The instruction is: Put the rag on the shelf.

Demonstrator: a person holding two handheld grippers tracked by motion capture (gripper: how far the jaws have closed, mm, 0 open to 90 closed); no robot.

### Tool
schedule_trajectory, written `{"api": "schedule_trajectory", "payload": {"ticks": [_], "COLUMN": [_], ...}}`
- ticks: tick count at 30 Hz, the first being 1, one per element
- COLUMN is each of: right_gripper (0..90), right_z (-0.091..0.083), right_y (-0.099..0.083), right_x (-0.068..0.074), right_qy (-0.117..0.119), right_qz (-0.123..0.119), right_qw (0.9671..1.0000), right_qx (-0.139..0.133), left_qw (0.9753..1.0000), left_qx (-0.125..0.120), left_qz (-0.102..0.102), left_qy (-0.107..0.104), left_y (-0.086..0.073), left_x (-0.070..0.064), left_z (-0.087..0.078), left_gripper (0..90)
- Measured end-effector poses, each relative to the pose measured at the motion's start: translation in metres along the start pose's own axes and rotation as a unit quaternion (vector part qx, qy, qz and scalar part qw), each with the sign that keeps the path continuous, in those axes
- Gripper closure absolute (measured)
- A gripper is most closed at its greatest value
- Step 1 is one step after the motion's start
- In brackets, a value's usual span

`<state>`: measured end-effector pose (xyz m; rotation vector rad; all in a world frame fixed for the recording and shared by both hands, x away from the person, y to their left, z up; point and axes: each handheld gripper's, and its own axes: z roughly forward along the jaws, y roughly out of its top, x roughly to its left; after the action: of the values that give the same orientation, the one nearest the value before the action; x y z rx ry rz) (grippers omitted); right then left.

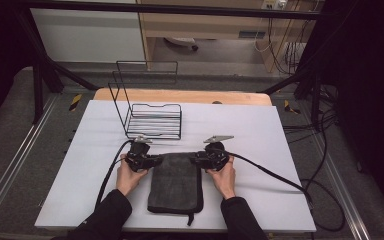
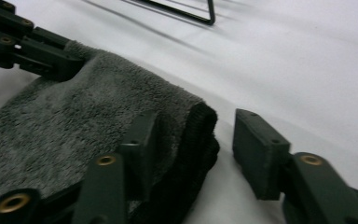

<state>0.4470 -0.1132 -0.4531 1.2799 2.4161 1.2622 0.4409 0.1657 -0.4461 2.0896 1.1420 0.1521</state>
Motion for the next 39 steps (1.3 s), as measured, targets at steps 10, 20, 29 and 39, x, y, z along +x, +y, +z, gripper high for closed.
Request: {"api": "schedule_trajectory", "payload": {"ticks": [10,20,29,39], "right_gripper": [70.3,78.2,78.6,78.6], "right_z": [0.001,-0.002,-0.018,-0.038], "right_y": [0.002,0.004,0.007,0.007], "right_x": [-0.002,-0.002,0.005,0.017], "right_qy": [0.027,0.033,0.04,0.048], "right_qz": [0.048,0.059,0.046,0.025], "right_qw": [0.998,0.9972,0.9981,0.9973], "right_qx": [0.032,0.032,-0.005,-0.05], "left_qw": [1.0,0.9999,0.9991,0.997], "left_qx": [0.0,-0.002,-0.031,-0.07], "left_qz": [-0.002,-0.013,-0.023,-0.008], "left_qy": [0.0,0.0,-0.018,-0.03], "left_y": [0.0,0.001,0.003,0.004], "left_x": [0.0,0.0,0.001,-0.009], "left_z": [0.0,-0.002,-0.017,-0.041], "left_gripper": [76.7,80.0,80.8,80.7]}}
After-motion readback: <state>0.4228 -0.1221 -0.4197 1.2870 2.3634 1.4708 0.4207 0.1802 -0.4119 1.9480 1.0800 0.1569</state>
